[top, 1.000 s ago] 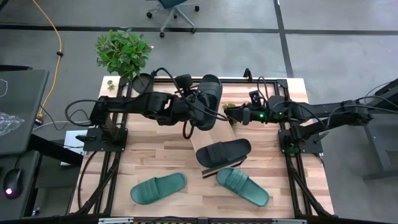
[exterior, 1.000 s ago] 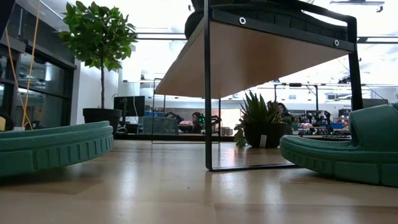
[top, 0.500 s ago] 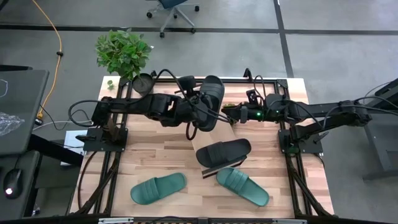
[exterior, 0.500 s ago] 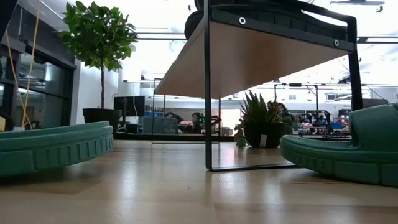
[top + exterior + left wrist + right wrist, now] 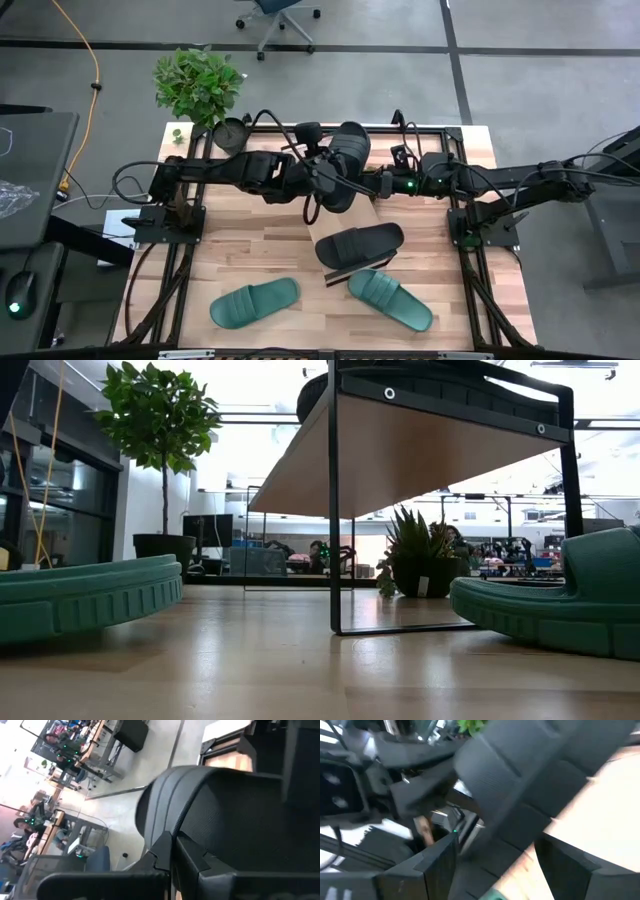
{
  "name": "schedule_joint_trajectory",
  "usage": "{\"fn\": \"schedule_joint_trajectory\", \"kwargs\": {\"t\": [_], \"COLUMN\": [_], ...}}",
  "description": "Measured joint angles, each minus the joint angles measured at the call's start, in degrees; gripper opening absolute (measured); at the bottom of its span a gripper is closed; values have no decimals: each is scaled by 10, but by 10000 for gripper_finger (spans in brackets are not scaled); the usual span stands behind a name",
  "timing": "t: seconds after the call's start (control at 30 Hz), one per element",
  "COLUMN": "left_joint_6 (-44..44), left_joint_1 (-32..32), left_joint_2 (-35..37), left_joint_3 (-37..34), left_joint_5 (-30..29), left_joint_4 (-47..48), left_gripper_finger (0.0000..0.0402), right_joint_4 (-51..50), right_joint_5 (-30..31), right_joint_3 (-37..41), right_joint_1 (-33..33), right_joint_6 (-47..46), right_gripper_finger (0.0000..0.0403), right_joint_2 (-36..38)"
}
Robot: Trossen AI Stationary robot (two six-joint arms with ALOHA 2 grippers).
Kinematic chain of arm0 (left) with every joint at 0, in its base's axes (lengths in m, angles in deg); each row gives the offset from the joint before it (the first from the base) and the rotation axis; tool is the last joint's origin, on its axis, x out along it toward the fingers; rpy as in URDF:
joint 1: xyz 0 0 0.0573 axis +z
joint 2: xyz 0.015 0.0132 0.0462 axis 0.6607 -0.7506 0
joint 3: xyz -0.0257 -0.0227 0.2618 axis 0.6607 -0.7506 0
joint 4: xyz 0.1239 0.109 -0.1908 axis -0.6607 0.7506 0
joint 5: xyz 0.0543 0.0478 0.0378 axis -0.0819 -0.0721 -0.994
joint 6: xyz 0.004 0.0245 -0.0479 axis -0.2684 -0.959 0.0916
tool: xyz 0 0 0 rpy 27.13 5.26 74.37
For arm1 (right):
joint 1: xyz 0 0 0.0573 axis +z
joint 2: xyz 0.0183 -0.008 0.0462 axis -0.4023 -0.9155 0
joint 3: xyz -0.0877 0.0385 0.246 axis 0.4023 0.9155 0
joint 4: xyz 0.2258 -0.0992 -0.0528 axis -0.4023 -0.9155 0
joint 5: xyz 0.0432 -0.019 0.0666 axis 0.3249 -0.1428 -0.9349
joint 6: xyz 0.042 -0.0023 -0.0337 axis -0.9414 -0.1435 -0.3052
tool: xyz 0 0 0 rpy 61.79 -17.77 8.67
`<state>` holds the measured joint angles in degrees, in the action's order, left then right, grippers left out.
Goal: Pick and place slides into the shelf
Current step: Put the black slipper on the shelf
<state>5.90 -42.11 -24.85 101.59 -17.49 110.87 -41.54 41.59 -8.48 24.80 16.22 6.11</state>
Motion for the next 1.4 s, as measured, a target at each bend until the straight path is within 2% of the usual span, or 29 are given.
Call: {"fn": "schedule_joint_trajectory", "kwargs": {"t": [0.43,0.57,0.87,0.97,1.17,1.4], "left_joint_6": [-19,-19,-21,-35,-58,-81], "left_joint_1": [0,0,-1,-1,0,0], "left_joint_2": [-1,-1,0,0,0,0], "left_joint_3": [-1,-1,-1,-1,-1,-1], "left_joint_5": [-13,-13,-12,-7,0,4], "left_joint_4": [3,3,3,3,3,3], "left_gripper_finger": [0,0,5,16,49,118], "right_joint_4": [-12,-21,-25,-25,-24,-54], "right_joint_5": [5,6,6,6,15,56], "right_joint_3": [0,0,0,0,0,0], "right_joint_1": [0,0,0,0,0,0], "right_joint_6": [-15,-15,-11,-6,-1,13], "right_gripper_finger": [244,203,72,56,51,49], "right_joint_2": [-10,-10,-10,-10,-10,5]}}
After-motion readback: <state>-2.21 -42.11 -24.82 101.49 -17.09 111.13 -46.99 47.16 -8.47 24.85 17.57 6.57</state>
